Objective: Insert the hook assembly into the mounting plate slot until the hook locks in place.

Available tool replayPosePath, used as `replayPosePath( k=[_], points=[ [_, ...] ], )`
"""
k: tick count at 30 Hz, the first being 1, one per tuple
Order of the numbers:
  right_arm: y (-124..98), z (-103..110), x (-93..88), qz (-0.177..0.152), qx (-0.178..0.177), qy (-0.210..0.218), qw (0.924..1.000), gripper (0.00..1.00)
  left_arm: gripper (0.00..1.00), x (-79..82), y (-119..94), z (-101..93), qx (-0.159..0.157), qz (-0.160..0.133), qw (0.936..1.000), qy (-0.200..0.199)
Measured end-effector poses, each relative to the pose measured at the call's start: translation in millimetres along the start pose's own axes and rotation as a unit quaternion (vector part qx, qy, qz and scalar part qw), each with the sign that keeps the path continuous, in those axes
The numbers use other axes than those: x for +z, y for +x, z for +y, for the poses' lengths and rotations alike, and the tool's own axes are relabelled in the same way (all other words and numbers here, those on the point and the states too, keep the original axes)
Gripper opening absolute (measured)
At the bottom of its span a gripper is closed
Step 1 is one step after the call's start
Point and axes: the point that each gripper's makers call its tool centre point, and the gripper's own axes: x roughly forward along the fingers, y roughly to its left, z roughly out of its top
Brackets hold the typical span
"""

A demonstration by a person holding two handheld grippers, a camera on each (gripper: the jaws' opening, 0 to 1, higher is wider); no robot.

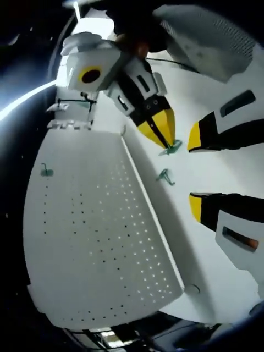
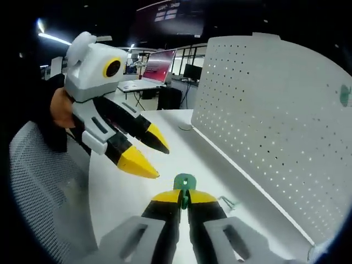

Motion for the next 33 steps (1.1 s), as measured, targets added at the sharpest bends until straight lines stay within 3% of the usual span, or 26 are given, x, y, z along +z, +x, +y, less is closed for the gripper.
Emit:
replayPosePath(
  k=[4,14,24,33],
  points=[
    [-1,-3,1.1,-0.002,-0.008,0.004,1.0000,0.01,0.31,0.9,0,0.0,0.002,0.000,0.9998,0.018],
    [-7,-16,4.2,-0.009,-0.033,0.011,0.9993,0.01,0.31,0.1,0,-1.0,-0.007,0.000,1.0000,0.006],
    [-36,-61,20.1,-0.030,-0.107,0.042,0.9930,0.01,0.31,0.7,1,-6.6,-0.016,-0.002,0.9999,0.005],
    [-67,-91,37.9,-0.062,-0.150,0.069,0.9843,0.01,0.31,1.0,2,-10.3,-0.022,-0.002,0.9997,0.006]
  ],
)
